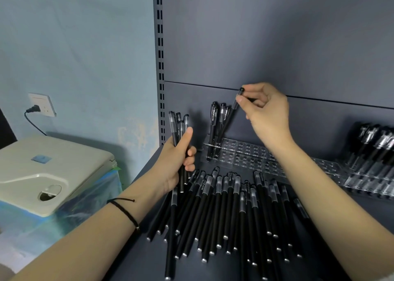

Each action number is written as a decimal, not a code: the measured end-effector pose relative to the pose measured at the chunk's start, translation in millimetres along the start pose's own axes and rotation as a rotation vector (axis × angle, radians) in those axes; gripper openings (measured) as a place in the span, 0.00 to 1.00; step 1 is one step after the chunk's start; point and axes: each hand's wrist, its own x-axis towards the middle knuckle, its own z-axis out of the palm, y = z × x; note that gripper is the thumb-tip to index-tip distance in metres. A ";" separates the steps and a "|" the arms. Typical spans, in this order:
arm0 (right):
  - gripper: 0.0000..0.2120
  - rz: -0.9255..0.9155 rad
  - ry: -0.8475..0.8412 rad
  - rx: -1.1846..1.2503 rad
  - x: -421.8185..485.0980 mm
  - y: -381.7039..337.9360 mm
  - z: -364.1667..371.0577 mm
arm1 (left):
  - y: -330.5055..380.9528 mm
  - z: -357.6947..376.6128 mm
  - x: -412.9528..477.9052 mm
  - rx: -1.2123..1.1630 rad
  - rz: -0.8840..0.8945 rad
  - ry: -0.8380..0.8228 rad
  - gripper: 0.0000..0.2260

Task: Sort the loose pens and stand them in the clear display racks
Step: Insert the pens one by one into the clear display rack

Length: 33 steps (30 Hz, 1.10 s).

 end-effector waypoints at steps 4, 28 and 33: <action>0.09 -0.024 -0.057 -0.131 -3.8 1.3 2.5 | 2.1 1.6 0.0 -0.067 -0.015 0.010 0.07; 0.07 0.140 0.073 0.284 -1.1 -10.6 1.8 | 2.3 5.5 -6.4 0.068 0.063 -0.031 0.15; 0.09 -0.070 0.222 -0.077 4.0 7.1 -16.2 | 0.5 1.9 -2.4 0.032 0.076 0.053 0.18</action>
